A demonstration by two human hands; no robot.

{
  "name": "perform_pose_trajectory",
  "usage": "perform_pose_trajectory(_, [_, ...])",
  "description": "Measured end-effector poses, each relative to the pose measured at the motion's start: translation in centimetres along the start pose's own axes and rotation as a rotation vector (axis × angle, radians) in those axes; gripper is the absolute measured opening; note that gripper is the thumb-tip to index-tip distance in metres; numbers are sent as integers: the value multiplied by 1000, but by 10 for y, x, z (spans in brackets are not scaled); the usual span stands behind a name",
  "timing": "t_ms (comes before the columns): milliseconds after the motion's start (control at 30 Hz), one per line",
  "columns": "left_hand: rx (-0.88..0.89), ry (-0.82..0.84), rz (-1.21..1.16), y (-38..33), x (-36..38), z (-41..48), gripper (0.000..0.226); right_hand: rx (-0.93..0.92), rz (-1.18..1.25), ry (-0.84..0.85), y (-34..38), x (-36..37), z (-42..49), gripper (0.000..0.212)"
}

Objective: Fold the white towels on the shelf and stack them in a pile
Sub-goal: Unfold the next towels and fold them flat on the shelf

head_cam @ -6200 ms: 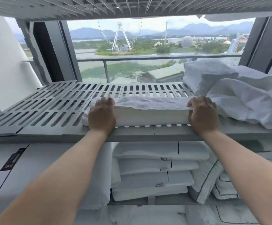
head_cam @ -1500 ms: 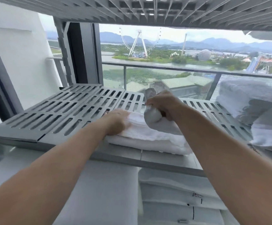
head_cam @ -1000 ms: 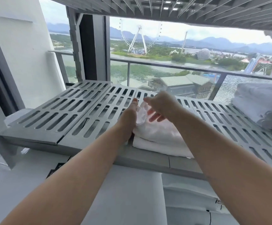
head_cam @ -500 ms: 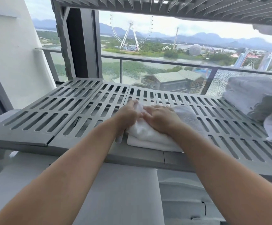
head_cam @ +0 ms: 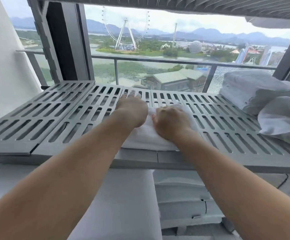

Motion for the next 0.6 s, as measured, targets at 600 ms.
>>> perform_pose_trajectory(600, [-310, 354, 16, -87, -5, -32, 78, 140, -36, -200, -102, -22, -26, 37])
Point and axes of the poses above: each hand's wrist, its own z-axis towards the middle knuckle, its own x-axis out of the palm, y = z × x, the point moved 6 cm from there along z, towards the middle knuckle, and after that the axes turned 11 degrees about -y, right-handed, at the moved point
